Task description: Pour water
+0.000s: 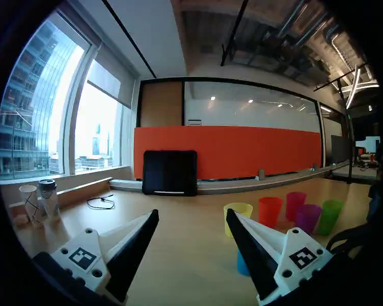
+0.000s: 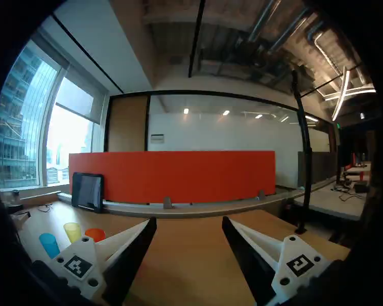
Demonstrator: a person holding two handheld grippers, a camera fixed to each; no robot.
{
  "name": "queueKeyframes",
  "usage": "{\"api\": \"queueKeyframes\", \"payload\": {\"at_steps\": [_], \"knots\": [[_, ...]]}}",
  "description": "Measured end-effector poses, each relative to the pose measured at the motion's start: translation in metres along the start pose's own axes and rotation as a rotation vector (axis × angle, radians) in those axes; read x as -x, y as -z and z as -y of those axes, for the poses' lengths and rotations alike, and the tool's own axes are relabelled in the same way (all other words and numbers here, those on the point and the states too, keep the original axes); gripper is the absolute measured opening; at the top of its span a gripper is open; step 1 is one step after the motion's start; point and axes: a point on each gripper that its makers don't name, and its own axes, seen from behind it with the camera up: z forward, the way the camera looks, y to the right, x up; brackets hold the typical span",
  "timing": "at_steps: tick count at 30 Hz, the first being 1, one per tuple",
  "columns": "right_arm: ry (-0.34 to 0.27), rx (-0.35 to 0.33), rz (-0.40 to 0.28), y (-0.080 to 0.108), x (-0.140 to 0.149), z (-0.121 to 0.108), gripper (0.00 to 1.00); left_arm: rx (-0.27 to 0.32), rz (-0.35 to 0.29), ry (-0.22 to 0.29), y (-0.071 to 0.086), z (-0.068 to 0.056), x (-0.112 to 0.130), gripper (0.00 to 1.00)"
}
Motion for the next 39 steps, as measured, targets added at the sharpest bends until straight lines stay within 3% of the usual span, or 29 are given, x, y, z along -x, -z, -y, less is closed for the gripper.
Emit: {"api": "queueKeyframes", "payload": {"at_steps": [12,39], "knots": [[-0.001,-0.001,0.003,-0.0014,0.0010,0.0016,0.99,-0.005,0.038,-0.003,-0.0036,0.0021,0.0092,0.99],[0.032,-0.020,-0.014,-0.0040,0.0059,-0.0006,0.99,-0.001,0.039,-0.005,-0.0044,0.0033,0.0099,0.99]]}}
